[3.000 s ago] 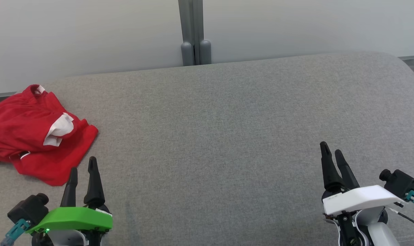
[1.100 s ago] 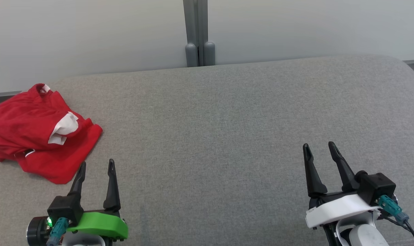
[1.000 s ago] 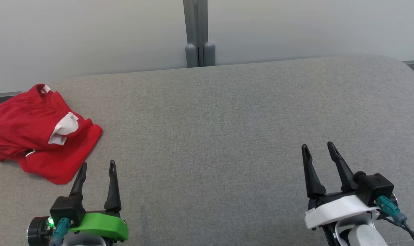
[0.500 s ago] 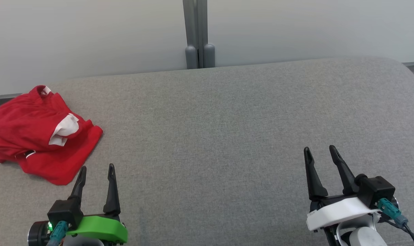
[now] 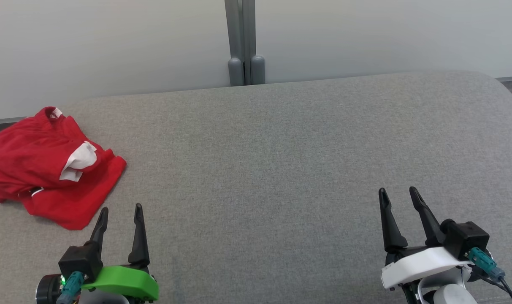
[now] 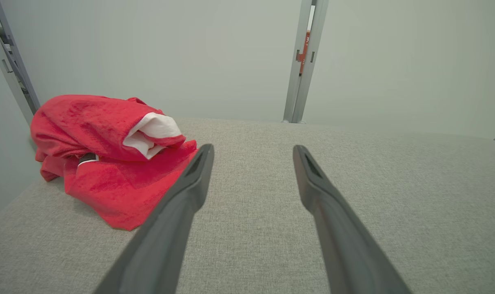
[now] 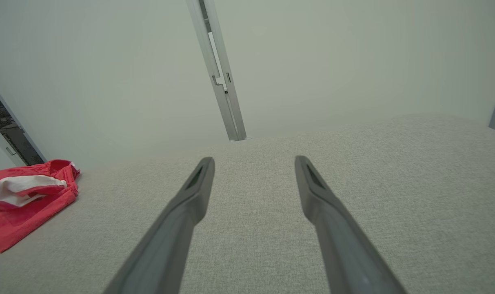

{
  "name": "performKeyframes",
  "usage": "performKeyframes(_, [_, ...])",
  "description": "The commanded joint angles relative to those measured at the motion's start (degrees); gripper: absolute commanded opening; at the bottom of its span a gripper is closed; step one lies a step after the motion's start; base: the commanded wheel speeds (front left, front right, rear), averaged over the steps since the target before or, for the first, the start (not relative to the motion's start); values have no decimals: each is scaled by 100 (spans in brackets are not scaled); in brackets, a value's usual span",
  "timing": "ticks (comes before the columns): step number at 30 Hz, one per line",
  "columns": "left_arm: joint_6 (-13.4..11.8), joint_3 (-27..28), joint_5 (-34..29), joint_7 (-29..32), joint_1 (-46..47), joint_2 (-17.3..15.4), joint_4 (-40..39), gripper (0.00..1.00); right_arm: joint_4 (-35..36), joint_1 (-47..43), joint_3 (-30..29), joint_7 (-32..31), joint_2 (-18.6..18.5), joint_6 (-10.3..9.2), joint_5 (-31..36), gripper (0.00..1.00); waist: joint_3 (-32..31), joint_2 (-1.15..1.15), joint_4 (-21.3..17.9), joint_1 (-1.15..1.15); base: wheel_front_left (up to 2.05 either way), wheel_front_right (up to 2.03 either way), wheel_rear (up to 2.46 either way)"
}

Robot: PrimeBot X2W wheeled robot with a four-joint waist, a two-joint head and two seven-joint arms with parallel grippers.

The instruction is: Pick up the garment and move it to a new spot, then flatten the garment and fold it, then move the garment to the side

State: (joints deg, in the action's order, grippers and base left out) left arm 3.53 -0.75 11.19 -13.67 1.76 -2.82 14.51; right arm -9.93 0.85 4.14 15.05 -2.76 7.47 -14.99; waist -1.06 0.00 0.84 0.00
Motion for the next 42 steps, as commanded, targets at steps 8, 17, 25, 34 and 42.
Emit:
performKeyframes(8, [-79, -32, 63, 29, -97, -79, -35, 100, -85, 27, -34, 20, -21, 5, -65, 100, -16, 0, 11, 0, 0, 0, 0])
performKeyframes(17, [-119, -59, 84, 53, -84, -133, -39, 100, -122, 23, -44, 20, -22, 5, -43, 100, -11, 0, 85, 0, 0, 0, 0])
performKeyframes(25, [-191, -34, 112, 64, -52, -204, -12, 100, -174, -8, 6, 20, -22, 4, -39, 100, 7, 0, 398, 0, 0, 0, 0])
performKeyframes(34, [-320, 8, 130, 121, -152, -285, -92, 100, -218, -54, 61, 20, -22, 4, -34, 100, 19, 0, 1049, 0, 0, 0, 0])
performKeyframes(42, [-402, 46, 143, 157, -166, -370, -124, 100, -275, -40, 81, 19, -22, 4, -19, 100, 24, 0, 1629, 0, 0, 0, 0])
